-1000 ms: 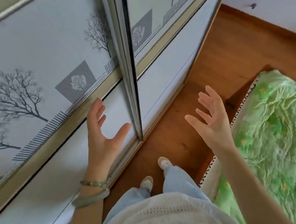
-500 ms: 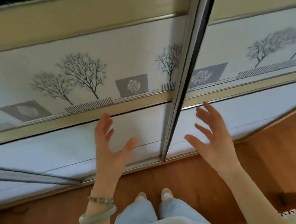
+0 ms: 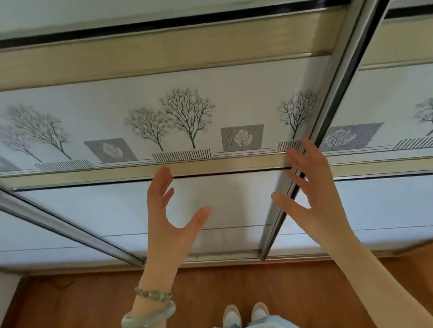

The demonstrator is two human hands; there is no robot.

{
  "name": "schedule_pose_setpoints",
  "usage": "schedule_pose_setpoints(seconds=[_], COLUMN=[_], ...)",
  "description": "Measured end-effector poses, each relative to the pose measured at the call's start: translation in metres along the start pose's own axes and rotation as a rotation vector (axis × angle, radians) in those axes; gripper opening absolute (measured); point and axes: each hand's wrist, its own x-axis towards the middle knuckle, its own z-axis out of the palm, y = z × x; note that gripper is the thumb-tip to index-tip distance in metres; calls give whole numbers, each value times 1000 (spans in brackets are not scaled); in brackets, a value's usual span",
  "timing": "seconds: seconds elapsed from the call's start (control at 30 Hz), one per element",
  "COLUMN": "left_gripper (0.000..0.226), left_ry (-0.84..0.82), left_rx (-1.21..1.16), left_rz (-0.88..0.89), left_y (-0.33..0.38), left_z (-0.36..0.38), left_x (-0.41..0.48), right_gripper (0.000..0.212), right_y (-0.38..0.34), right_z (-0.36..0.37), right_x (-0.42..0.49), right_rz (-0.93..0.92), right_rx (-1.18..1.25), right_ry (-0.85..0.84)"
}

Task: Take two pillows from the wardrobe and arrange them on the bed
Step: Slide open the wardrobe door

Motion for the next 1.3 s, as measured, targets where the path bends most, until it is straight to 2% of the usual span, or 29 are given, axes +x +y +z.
schedule_pose_setpoints(seconds=[0.13, 0.27, 0.33, 0.4, 0.47, 0.63, 0.87, 1.3], left_gripper=[89, 78, 77, 79, 82, 83, 81, 83], left_ry=[-92, -26, 6, -22, -49, 27, 90, 104], left_rx=[220, 803, 964, 1045, 1085, 1174, 1197, 1238], left_rz=[156, 623, 776, 901, 958, 943, 980, 993], left_y=[8, -7, -20, -33, -46, -63, -73, -89], left_z=[-5, -2, 3, 9, 12, 3, 3, -38], left_x=[26, 71, 86, 97, 104, 125, 132, 140], right_gripper=[76, 75, 85, 93, 95, 86, 86, 83], right_y=[-11, -9, -4, 0, 5, 15, 26, 33], right_z=[5, 17, 22, 25, 26, 27, 28, 57], right_x=[23, 54, 62, 70, 78, 88, 96, 111], right_rz=[-191, -497, -500, -486, -487, -478, -516, -746], right_rx=[-242, -938, -1154, -1250, -1300, -1351, -1292, -1209], right_ry=[-22, 48, 110, 131, 131, 130, 109, 98])
